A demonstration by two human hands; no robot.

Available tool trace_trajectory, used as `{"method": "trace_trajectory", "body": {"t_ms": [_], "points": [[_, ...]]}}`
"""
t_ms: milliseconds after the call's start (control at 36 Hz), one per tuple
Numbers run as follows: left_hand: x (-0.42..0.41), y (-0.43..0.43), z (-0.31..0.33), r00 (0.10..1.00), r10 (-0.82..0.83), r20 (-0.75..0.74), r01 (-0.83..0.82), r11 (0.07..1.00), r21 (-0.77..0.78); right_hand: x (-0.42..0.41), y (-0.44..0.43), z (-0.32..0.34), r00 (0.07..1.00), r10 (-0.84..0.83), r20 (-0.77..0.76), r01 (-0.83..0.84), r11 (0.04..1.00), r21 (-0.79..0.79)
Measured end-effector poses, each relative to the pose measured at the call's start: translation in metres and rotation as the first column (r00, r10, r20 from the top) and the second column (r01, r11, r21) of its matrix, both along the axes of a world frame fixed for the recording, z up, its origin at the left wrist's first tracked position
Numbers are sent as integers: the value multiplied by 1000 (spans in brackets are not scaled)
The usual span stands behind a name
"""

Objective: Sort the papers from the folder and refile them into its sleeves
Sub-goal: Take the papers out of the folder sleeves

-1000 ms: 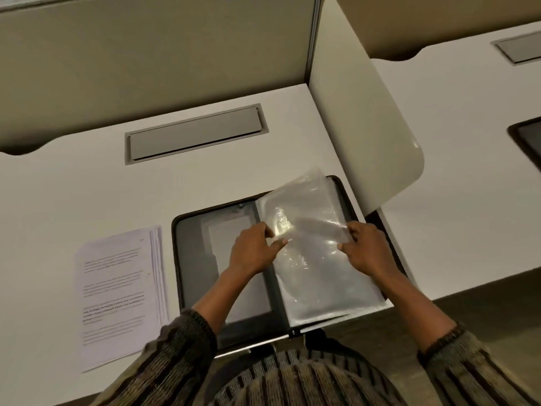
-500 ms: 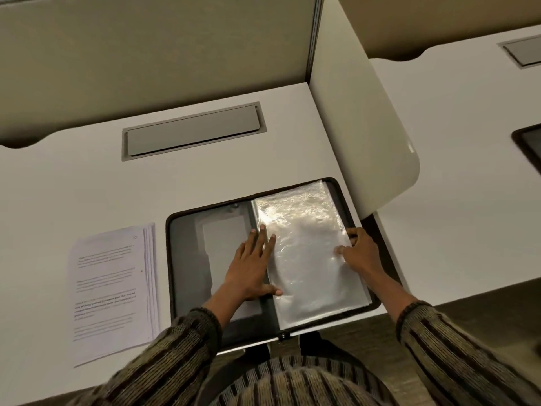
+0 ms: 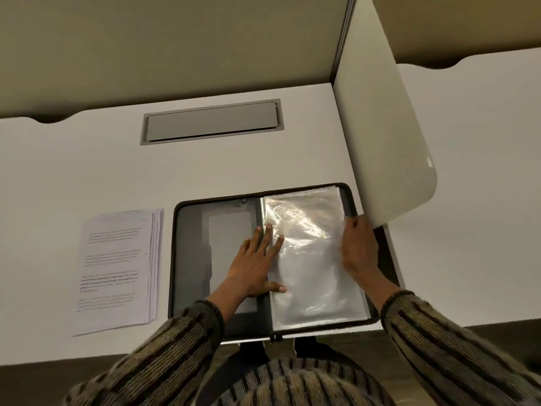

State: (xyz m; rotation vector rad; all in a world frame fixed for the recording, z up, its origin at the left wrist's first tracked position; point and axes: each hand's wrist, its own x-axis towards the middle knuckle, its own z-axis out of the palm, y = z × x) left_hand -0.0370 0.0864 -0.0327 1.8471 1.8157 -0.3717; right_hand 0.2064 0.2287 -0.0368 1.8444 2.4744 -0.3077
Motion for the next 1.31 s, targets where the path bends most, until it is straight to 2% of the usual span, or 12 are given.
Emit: {"method": "trace_trajectory", "body": {"t_ms": [56, 194, 250, 361, 528, 639, 722, 806, 889, 972, 1167, 1306], "points": [[2, 0, -1, 1000, 2, -10, -2, 1000, -5, -2, -3, -2, 993, 121, -4, -121, 993, 20], [8, 3, 2, 999, 36, -2, -36, 999, -22, -11, -11, -8, 914, 385, -131, -398, 912, -98], [11, 3, 3, 998, 67, 6, -67, 998, -15, -16, -10, -8, 894, 422, -149, -443, 884, -153], [16, -1, 3, 996, 92, -10, -91, 996, 14, -26, 7, -16, 871, 478, -113, -490, 862, -134], [21, 2, 2, 992, 122, -42, -122, 993, -1, -21, 54, -24, 927, 361, -102, -374, 907, -195], [27, 7, 2, 987, 148, -67, -151, 988, -43, -18, 65, -30, 917, 396, -45, -398, 903, -162], [28, 9, 2, 986, 148, -72, -152, 988, -40, -25, 55, -26, 934, 354, -56, -358, 919, -162], [27, 8, 1, 986, 150, -76, -152, 988, -31, -32, 42, -20, 908, 403, -116, -416, 901, -126], [27, 8, 0, 986, 148, -77, -150, 988, -21, -30, 36, -26, 865, 492, -101, -501, 857, -117], [27, 8, -1, 986, 148, -70, -150, 989, -15, -23, 39, -33, 863, 494, -109, -505, 854, -128], [26, 8, -1, 987, 148, -62, -148, 989, 9, -29, 41, -25, 919, 378, -114, -391, 909, -143], [18, 11, 15, 981, 195, 5, -195, 981, -3, -43, 33, -8, 947, 299, -119, -317, 932, -178]]}}
